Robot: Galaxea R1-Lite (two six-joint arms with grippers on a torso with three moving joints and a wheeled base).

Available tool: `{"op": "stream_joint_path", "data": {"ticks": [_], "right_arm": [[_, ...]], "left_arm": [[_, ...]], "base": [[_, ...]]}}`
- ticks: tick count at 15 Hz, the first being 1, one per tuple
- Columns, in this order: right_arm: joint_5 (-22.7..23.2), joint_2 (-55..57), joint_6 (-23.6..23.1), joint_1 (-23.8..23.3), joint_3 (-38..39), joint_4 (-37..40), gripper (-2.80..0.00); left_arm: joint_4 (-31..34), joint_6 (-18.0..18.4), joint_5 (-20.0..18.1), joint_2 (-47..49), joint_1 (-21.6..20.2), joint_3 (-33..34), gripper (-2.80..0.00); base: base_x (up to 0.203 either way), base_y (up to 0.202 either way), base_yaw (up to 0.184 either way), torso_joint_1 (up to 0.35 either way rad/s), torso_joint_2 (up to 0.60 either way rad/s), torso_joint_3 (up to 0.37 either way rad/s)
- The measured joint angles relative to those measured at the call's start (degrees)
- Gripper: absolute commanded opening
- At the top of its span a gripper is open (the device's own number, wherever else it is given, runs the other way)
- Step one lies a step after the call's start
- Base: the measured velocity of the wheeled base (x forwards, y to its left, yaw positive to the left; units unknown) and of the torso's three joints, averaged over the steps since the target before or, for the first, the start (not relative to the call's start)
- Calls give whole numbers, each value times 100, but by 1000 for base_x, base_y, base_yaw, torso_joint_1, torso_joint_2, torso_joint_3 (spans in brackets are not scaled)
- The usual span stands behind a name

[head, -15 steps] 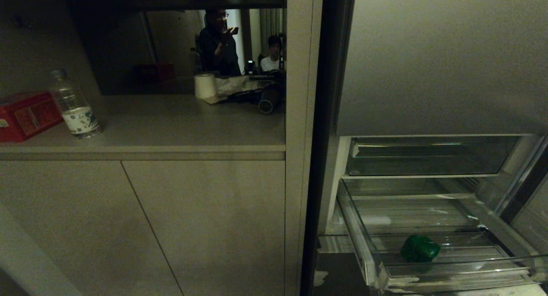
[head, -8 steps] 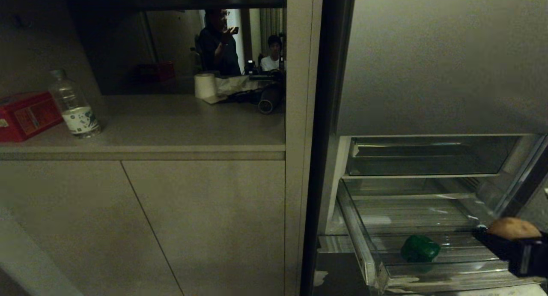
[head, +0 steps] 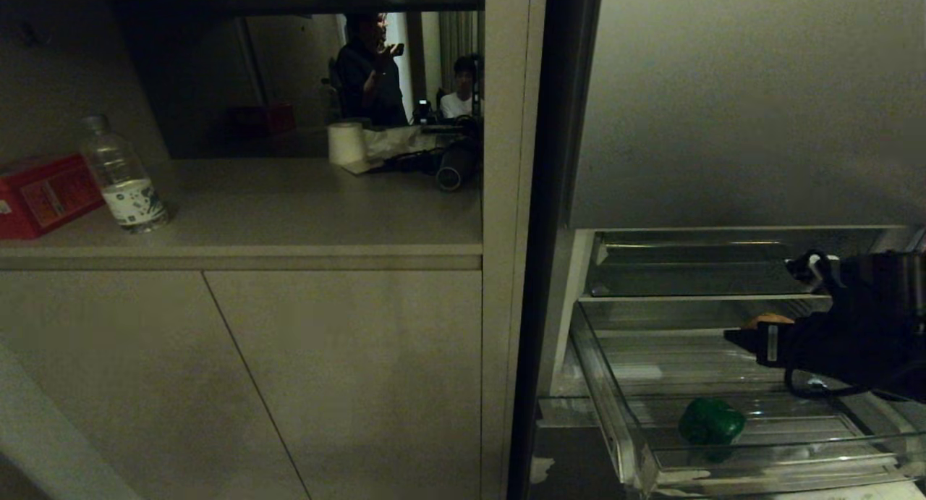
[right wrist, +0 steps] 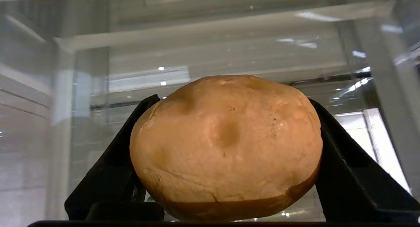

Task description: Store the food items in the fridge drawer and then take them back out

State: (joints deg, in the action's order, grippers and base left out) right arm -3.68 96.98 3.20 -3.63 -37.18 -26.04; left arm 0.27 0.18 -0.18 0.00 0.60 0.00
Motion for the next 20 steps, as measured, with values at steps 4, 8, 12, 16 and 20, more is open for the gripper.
{"op": "stream_joint_path", "data": {"ticks": [4, 8, 12, 16, 20], "right_arm": [[-42, 431, 5, -45, -50, -2, -280], [-30, 851, 19, -69, -140, -45, -280], [-34, 1204, -13, -88, -446, -41, 0], [-33, 1454, 19, -91, -557, -41, 0], [-33, 1606, 44, -188, -709, -44, 0]], "left_arm": [[0, 0, 1, 0, 2, 0, -280], [0, 0, 0, 0, 2, 0, -280], [0, 0, 2, 0, 2, 0, -280], [0, 0, 0, 0, 2, 0, -280], [0, 0, 0, 0, 2, 0, -280]], "base": [[0, 0, 0, 0, 0, 0], [0, 0, 0, 0, 0, 0], [0, 0, 0, 0, 0, 0], [0, 0, 0, 0, 0, 0], [0, 0, 0, 0, 0, 0]]}}
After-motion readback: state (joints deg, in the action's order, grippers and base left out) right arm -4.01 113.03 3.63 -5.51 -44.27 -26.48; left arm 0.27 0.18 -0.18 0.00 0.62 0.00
